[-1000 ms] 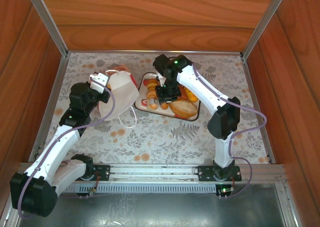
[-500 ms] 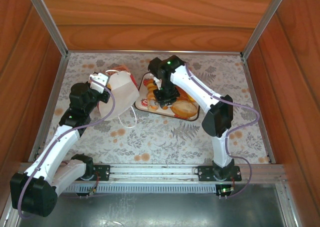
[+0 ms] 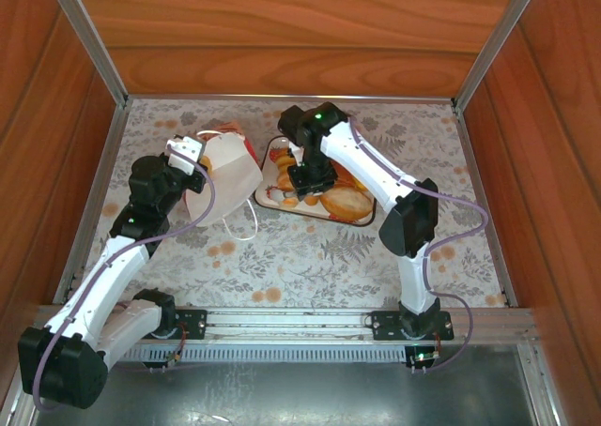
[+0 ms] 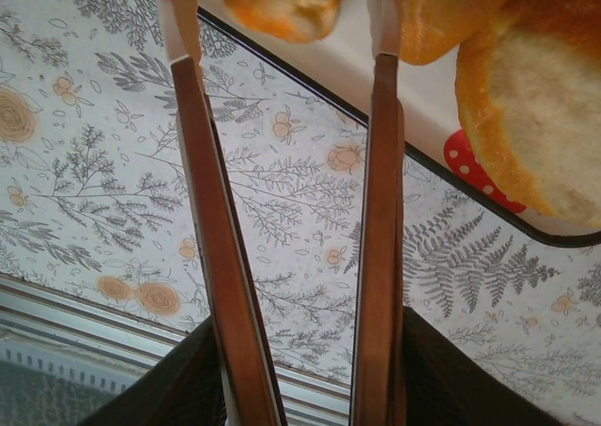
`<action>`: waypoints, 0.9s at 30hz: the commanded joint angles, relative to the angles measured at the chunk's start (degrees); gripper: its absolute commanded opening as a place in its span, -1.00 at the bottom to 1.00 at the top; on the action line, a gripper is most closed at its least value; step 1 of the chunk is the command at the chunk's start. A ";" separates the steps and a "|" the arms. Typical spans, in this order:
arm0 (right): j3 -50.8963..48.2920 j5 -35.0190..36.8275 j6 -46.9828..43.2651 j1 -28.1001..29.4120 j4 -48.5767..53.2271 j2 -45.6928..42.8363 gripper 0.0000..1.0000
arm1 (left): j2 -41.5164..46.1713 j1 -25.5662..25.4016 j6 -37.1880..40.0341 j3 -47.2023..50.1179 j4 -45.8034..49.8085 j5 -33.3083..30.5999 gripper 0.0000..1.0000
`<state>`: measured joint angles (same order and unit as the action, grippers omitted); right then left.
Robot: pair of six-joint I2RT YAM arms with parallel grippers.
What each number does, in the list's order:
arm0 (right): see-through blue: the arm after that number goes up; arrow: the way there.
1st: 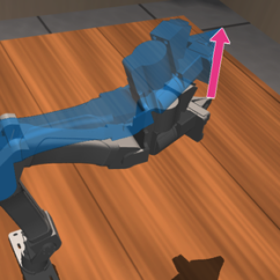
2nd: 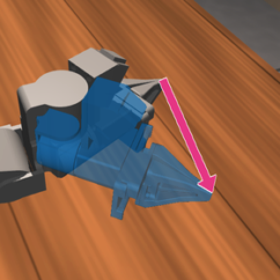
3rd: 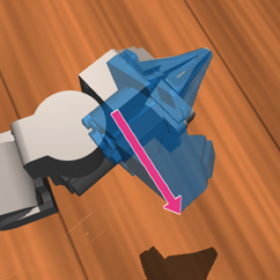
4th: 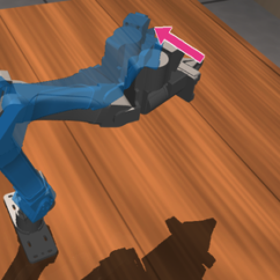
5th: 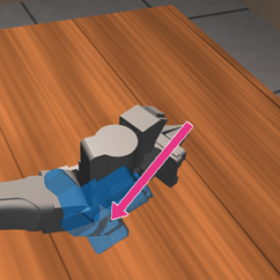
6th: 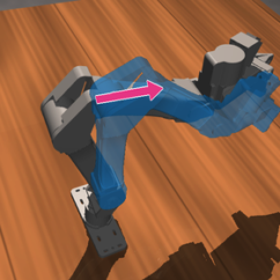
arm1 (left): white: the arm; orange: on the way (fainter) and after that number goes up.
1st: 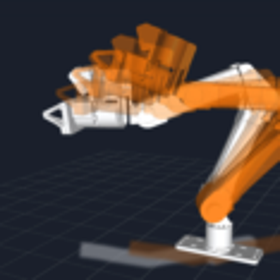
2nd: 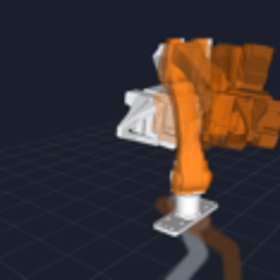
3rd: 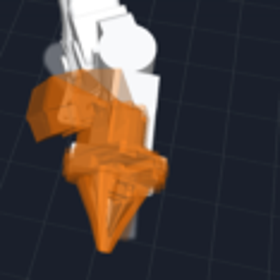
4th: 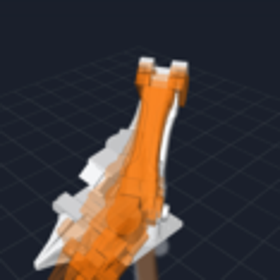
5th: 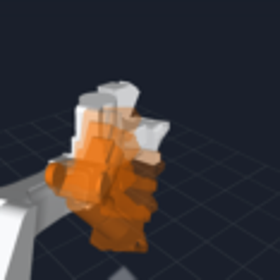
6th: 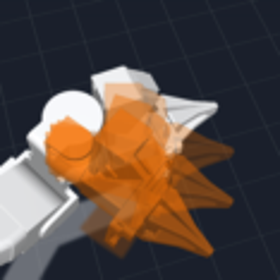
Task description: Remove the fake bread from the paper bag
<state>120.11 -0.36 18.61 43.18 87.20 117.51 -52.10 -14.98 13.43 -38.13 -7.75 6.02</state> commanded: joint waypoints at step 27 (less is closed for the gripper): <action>2.62 -0.65 9.24 5.12 -5.89 -24.43 -0.18 | -1.95 0.39 -0.41 -3.25 -1.55 2.34 -1.00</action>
<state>121.58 0.03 26.37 47.07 84.60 95.77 -53.63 -14.98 13.43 -39.11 -7.94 7.07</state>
